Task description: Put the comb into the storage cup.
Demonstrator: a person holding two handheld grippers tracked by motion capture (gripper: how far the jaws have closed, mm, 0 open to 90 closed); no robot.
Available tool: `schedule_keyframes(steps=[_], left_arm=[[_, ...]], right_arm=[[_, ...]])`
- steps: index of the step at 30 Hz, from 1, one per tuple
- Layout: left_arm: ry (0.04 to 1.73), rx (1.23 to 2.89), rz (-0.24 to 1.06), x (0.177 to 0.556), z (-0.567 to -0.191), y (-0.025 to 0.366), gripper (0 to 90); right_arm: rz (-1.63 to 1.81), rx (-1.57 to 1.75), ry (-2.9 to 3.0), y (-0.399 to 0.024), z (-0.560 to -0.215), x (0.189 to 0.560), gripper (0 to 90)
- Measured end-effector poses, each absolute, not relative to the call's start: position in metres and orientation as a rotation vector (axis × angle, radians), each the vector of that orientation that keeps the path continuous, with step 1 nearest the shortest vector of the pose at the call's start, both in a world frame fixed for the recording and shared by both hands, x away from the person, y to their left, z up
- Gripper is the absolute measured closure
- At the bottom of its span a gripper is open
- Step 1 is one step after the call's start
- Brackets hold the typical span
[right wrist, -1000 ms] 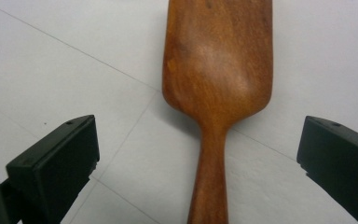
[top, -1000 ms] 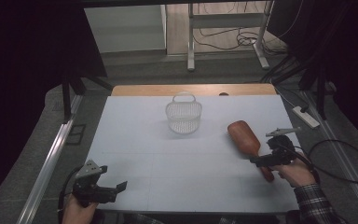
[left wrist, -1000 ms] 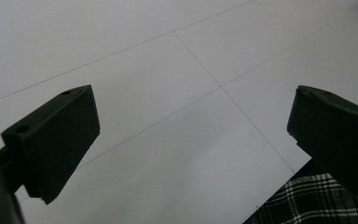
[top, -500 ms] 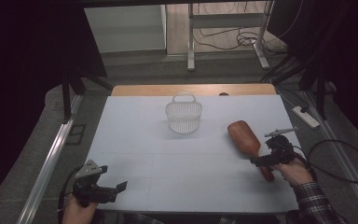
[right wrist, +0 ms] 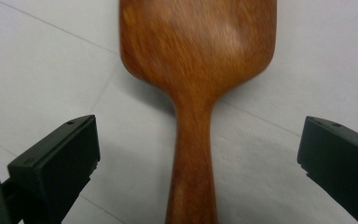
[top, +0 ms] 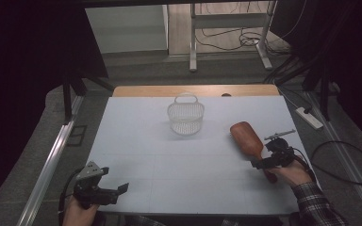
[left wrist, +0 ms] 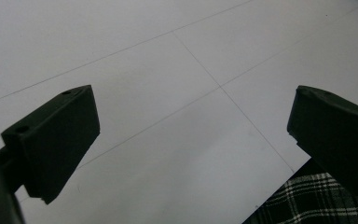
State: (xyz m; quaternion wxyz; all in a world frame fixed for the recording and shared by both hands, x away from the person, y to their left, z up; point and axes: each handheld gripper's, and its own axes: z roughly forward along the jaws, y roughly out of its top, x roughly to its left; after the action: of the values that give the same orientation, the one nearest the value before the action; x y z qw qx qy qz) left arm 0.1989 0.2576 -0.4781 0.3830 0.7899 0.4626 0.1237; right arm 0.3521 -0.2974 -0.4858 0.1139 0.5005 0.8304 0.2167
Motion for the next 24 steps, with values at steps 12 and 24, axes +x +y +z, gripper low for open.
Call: schedule_keyframes(steps=[12,24], left_arm=[[1.178,2.016,0.315,0.199,-0.4781,0.2575,2.2],[1.178,2.02,0.314,0.1992,-0.4782,0.2571,2.2]], right_arm=[[0.575,1.439,2.445,-0.2926,-0.488,0.3537,0.0],[0.553,1.435,2.447,-0.2885,-0.489,0.3578,14.7]])
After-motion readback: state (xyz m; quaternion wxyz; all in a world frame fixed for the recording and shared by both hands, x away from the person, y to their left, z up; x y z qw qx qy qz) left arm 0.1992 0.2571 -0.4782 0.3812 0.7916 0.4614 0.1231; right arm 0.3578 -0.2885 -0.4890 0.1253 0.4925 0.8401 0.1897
